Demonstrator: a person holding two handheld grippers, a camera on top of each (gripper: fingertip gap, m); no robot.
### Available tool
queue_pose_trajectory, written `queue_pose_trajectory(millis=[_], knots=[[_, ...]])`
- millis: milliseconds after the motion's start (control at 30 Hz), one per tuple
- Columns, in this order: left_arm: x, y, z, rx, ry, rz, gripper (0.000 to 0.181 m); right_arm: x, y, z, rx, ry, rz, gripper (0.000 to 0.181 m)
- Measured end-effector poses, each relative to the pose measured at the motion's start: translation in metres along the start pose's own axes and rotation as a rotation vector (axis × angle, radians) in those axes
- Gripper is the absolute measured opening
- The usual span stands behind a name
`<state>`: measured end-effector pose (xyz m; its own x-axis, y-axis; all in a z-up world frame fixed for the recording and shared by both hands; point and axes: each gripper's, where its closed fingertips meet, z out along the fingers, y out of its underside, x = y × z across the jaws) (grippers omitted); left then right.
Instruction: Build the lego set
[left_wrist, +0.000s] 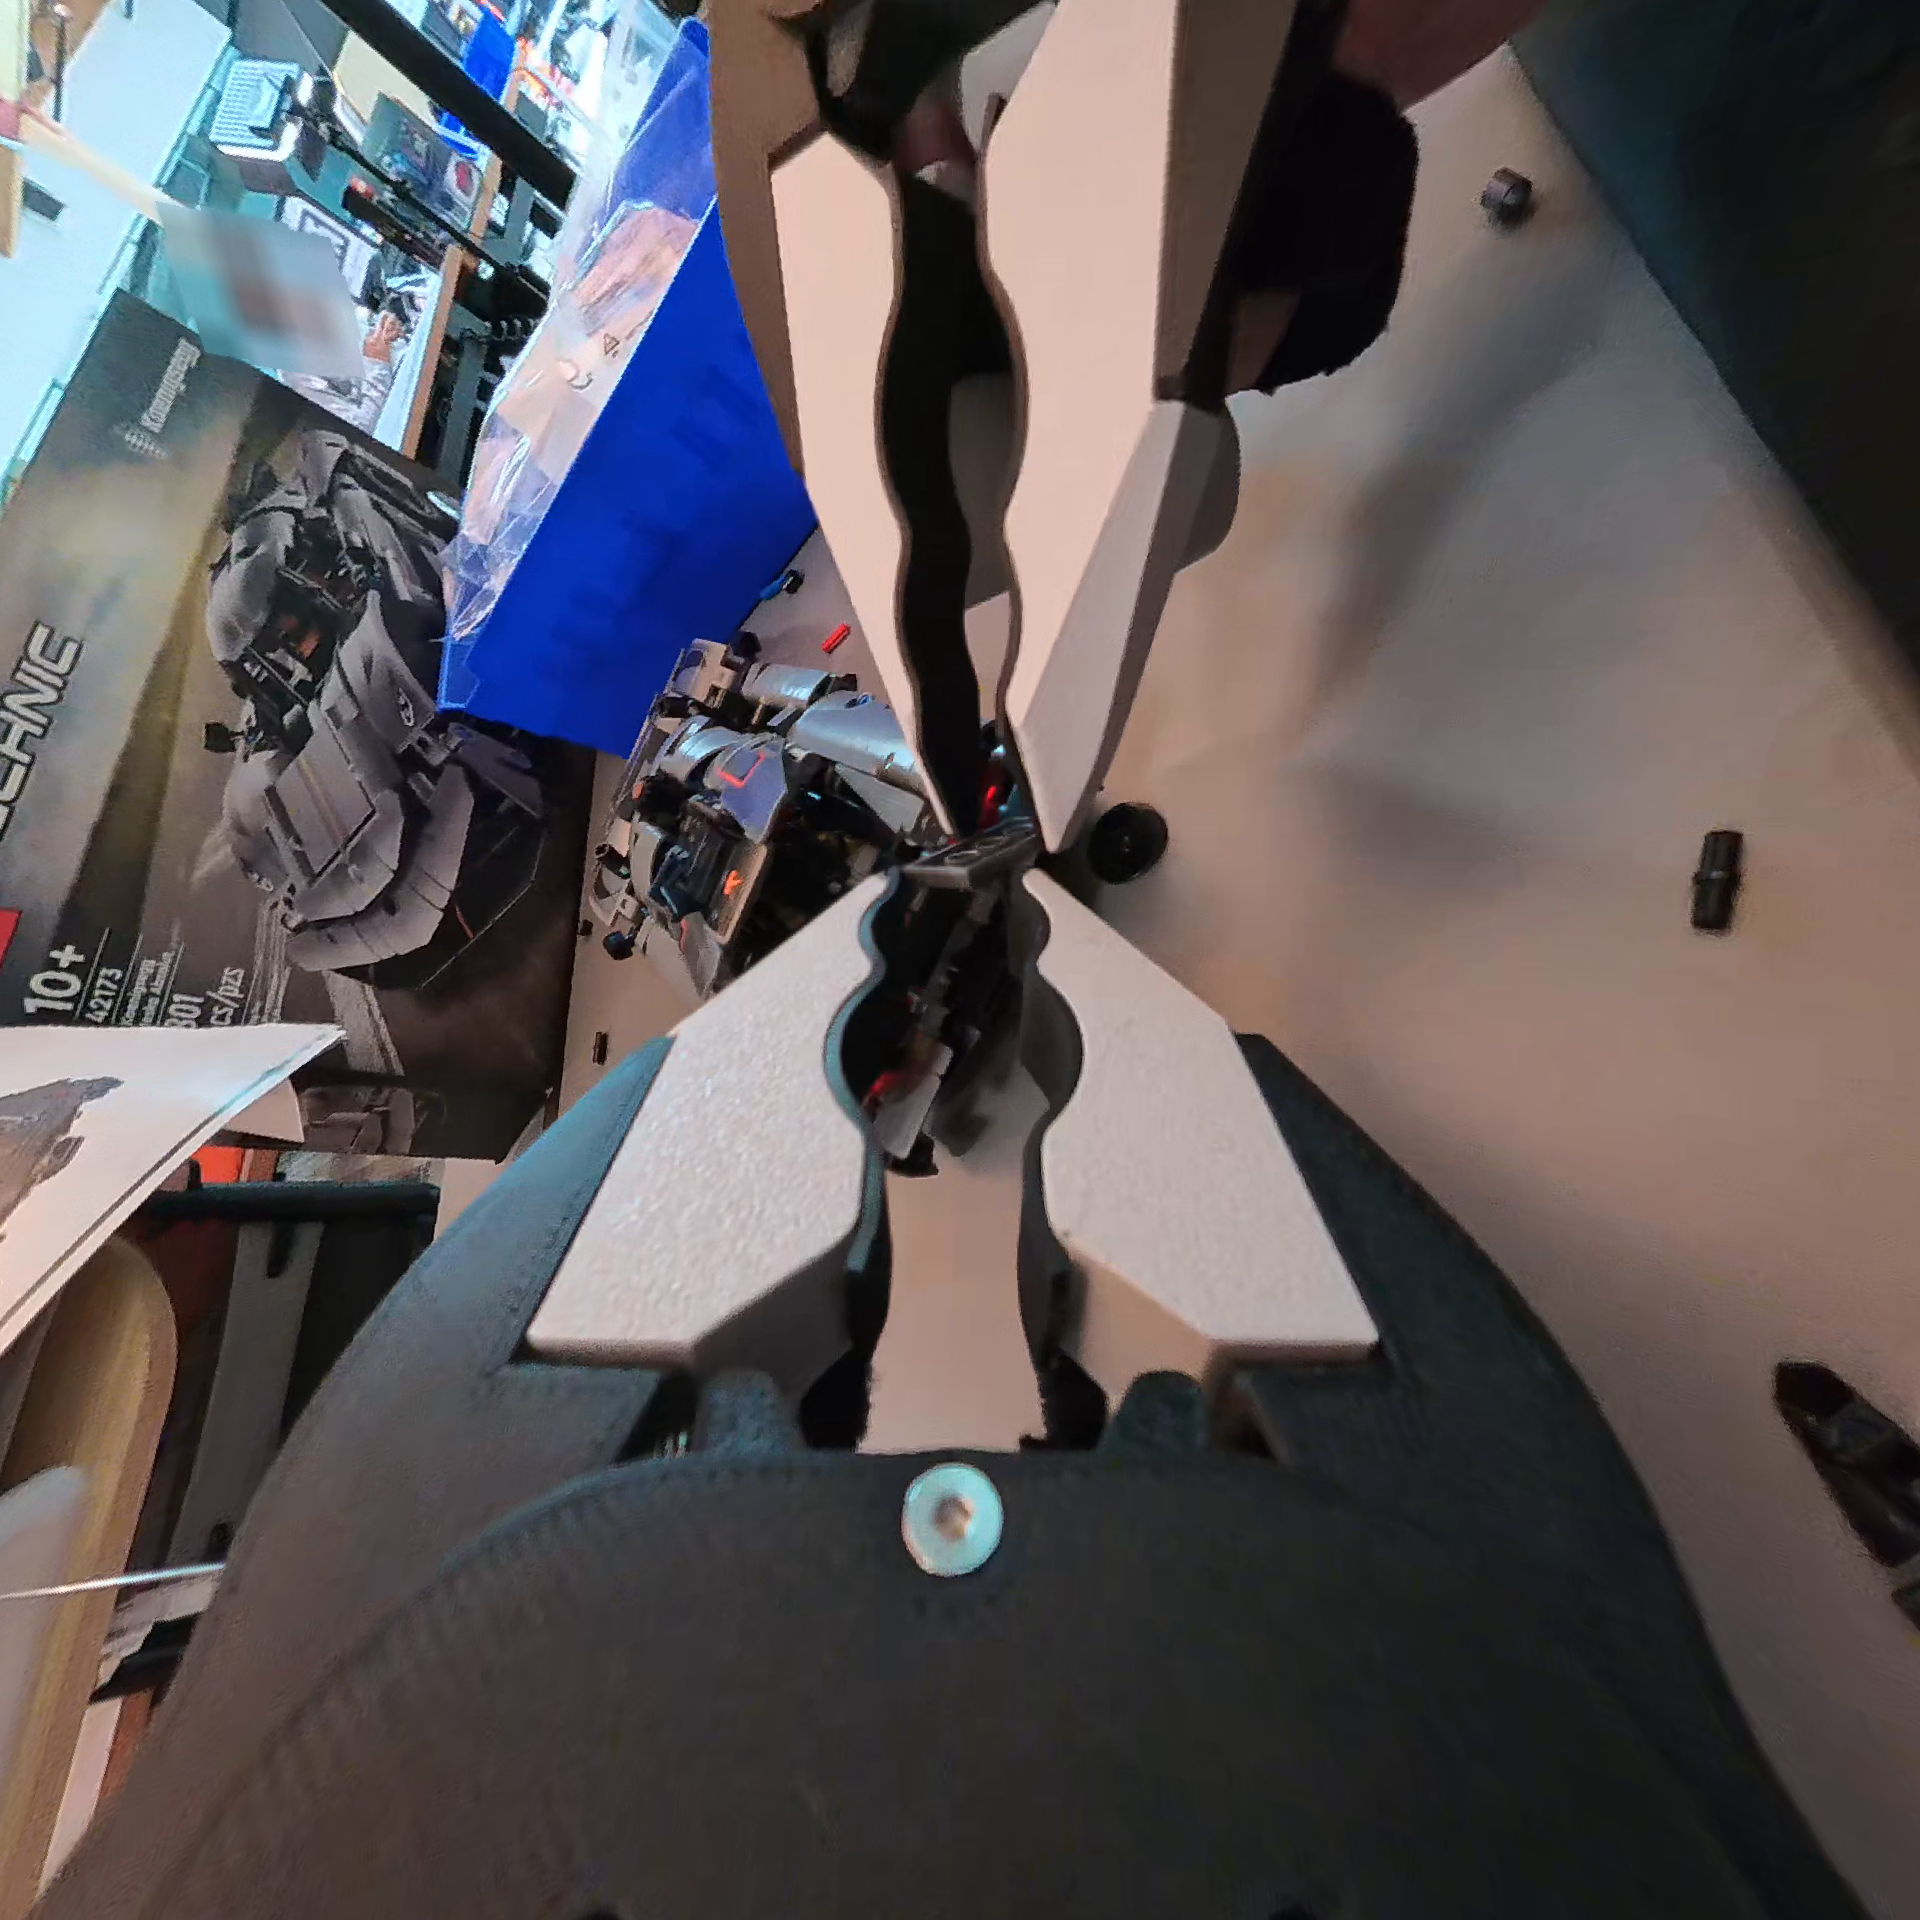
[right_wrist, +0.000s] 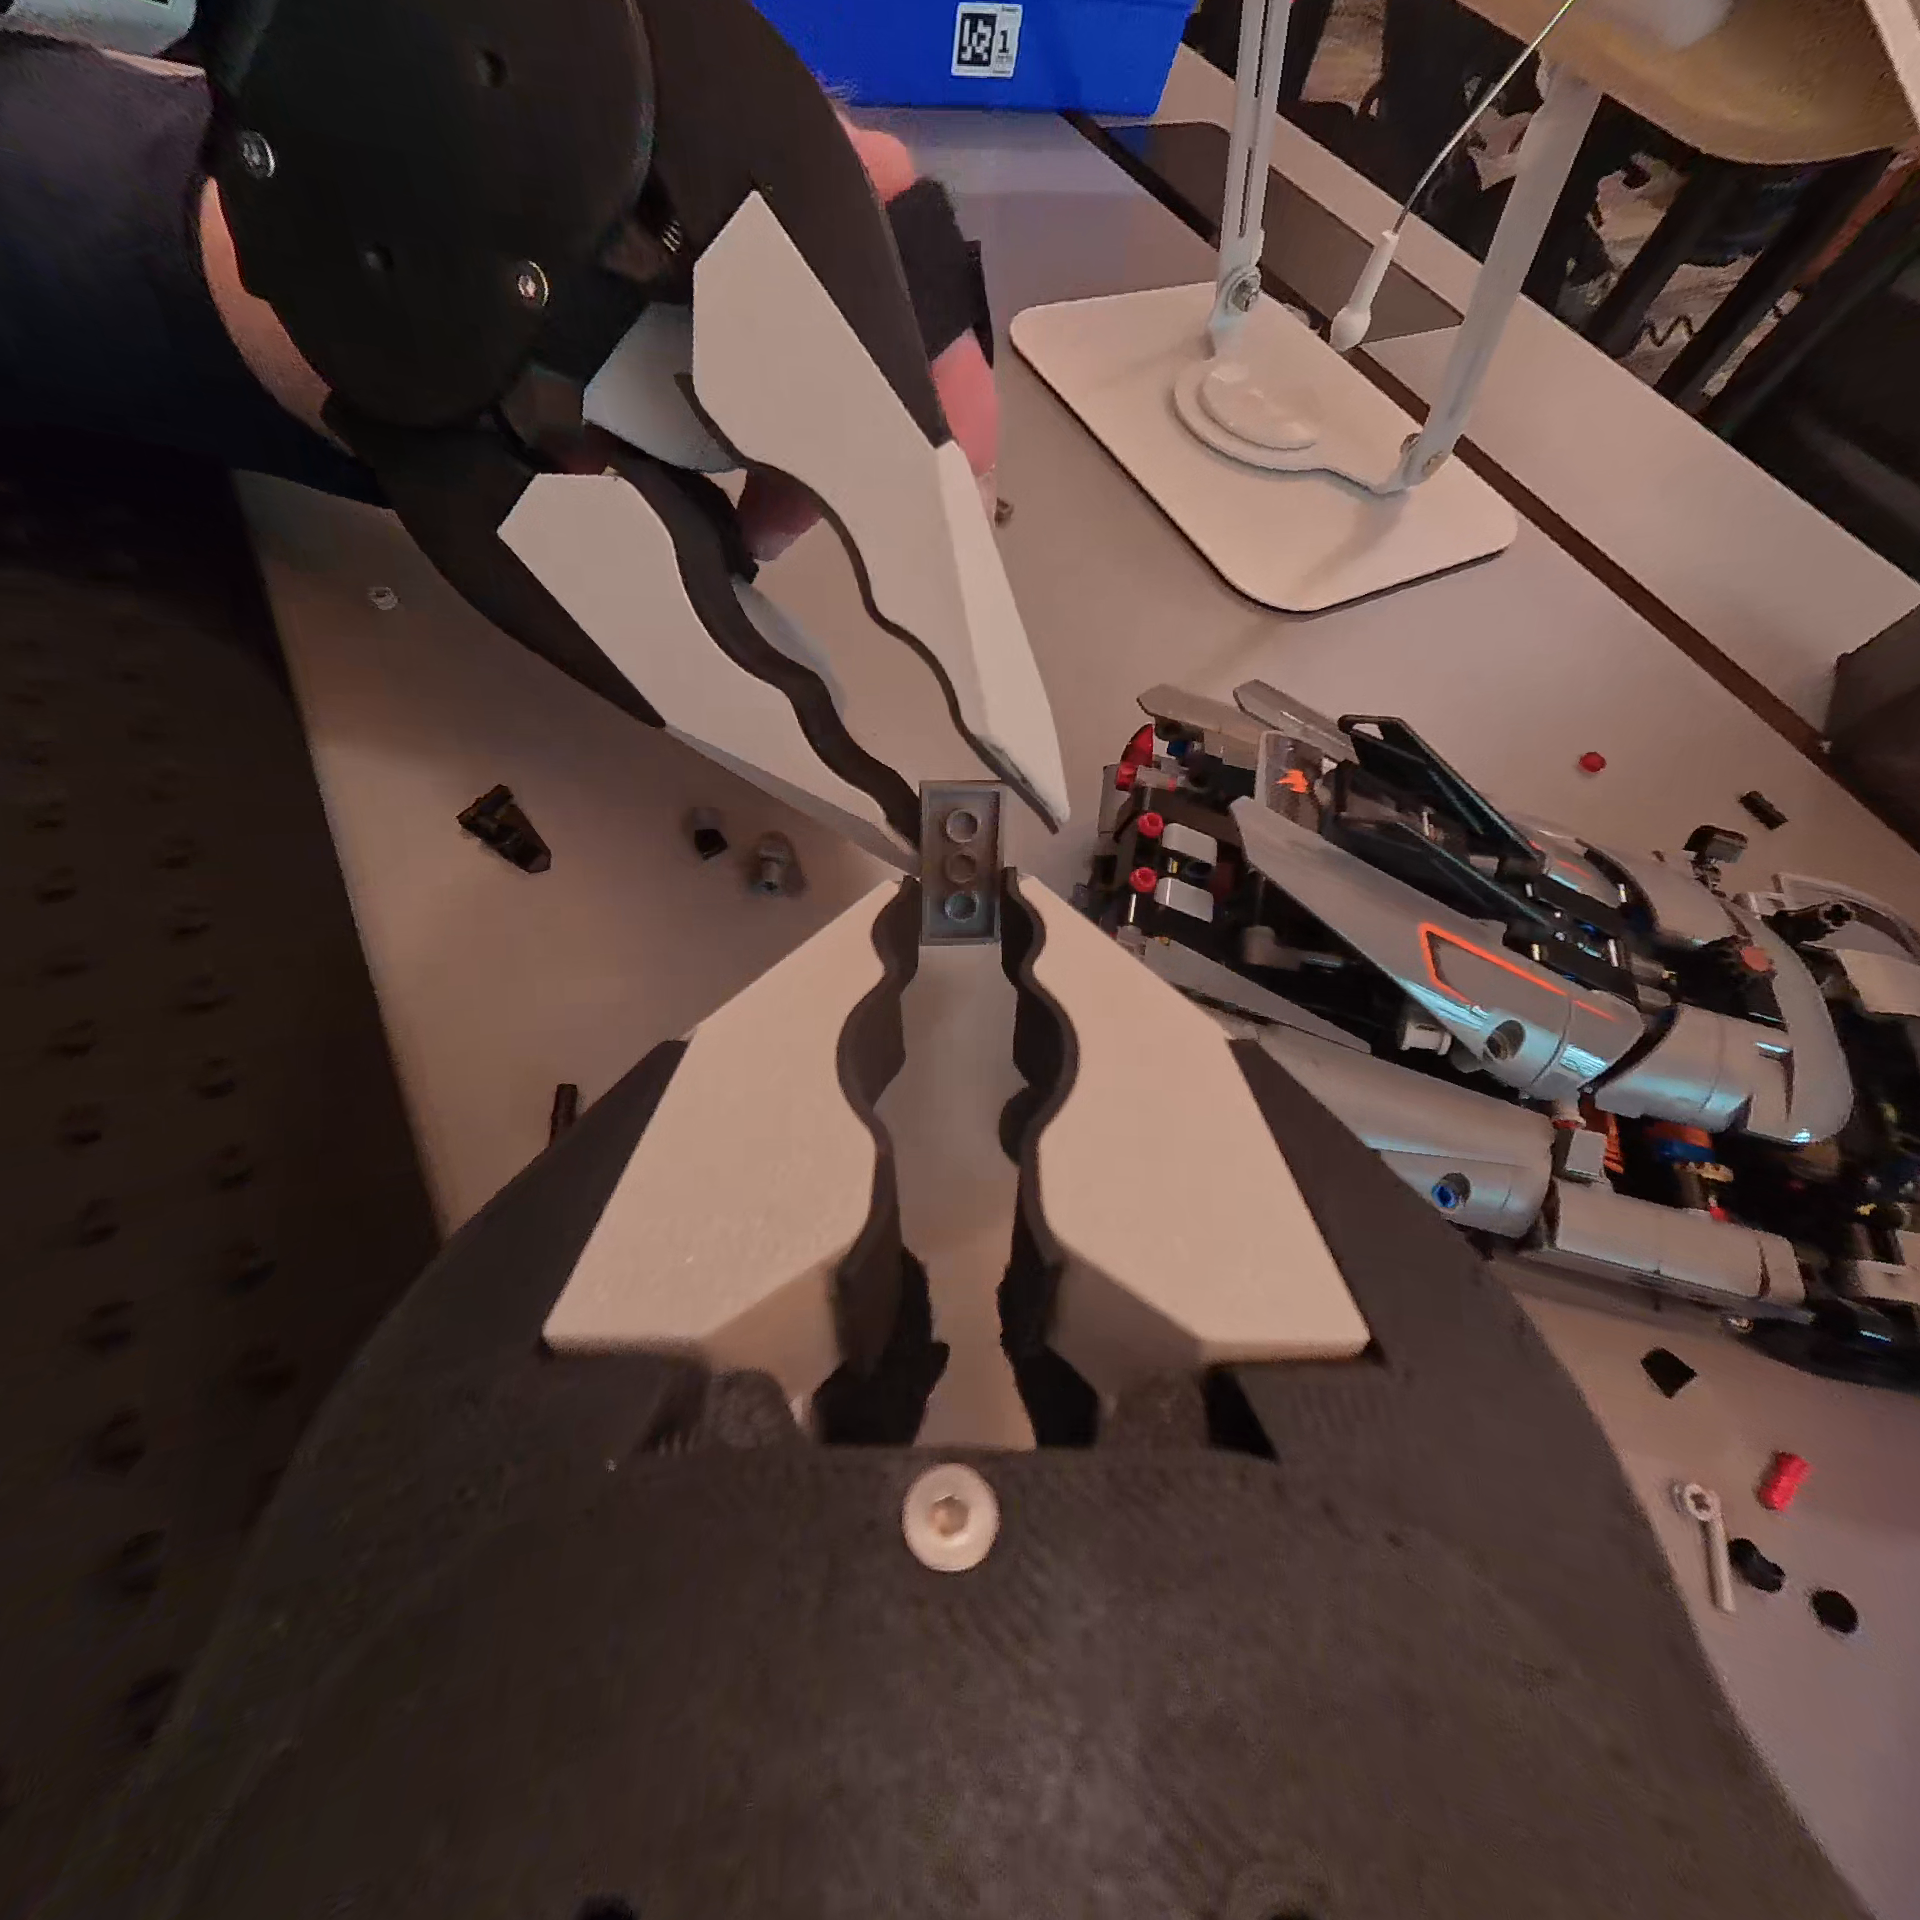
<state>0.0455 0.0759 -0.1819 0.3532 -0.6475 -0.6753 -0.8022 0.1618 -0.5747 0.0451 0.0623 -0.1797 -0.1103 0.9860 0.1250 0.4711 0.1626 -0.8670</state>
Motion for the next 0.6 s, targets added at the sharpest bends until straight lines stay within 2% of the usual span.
queue_pose_trajectory(millis=[300,600], knots=[[-0.001,0.001,-0.003,0.014,0.033,-0.055,0.012,-0.002,-0.005,-0.005,0.050,-0.040,0.039,0.014],[0.000,-0.002,-0.003,0.023,0.028,-0.028,0.015,-0.009,-0.014,-0.011,0.118,-0.123,0.094,0.013]])
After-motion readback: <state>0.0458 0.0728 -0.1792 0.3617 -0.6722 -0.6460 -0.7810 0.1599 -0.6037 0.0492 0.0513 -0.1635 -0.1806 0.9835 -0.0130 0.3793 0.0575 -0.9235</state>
